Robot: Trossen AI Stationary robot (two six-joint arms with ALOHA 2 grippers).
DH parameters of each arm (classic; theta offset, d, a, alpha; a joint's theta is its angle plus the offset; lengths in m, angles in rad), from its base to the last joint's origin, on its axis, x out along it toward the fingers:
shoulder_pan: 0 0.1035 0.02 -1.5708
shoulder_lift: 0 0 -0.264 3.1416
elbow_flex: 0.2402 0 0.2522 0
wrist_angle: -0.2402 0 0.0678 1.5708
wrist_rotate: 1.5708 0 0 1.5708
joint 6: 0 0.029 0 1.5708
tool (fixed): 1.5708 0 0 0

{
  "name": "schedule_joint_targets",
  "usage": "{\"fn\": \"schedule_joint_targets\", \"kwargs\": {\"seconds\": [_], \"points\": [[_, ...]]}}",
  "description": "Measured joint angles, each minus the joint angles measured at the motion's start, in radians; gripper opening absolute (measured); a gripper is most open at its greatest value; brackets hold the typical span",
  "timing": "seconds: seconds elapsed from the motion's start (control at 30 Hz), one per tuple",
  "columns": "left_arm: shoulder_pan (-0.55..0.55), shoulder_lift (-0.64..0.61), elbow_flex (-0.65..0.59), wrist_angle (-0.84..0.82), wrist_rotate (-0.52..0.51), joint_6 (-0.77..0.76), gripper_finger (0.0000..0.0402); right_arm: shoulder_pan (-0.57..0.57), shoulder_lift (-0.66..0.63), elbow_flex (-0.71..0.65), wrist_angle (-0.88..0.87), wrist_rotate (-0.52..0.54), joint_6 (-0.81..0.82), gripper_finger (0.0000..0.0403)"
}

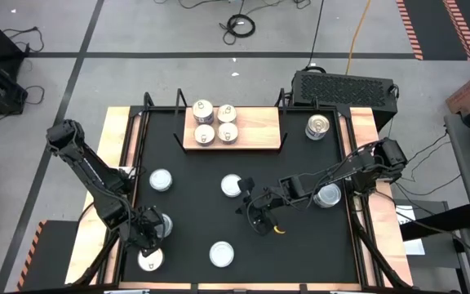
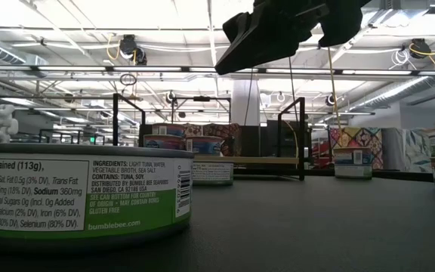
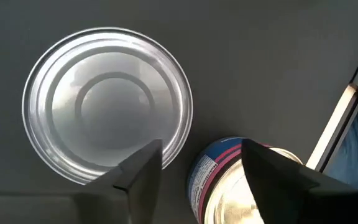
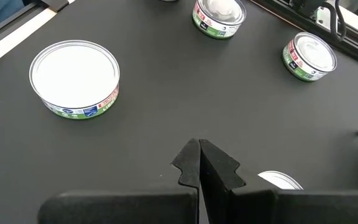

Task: Stack canned seafood by type on shelf
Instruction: Stack the blue tuna can on top of the blue tuna can on the shelf

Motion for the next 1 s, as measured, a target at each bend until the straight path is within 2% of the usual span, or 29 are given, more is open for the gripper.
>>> {"fn": "schedule_joint_targets", "kwargs": {"seconds": [0.2, 0.8, 1.0], "points": [[0.018, -0.001, 0.011, 0.007, 0.218, -0.021, 0.0246, -0.003, 0.0, 0.0, 0.003, 0.0, -0.005, 0.0], [0.011, 0.027, -0.009, -0.003, 0.234, 0.01, 0.0247, -0.011, 0.0, 0.0, -0.004, -0.001, 0.004, 0.0], [0.012, 0.066, -0.013, 0.04, 0.237, 0.102, 0.0246, -0.012, 0.0, 0.0, -0.004, -0.001, 0.004, 0.0]]}}
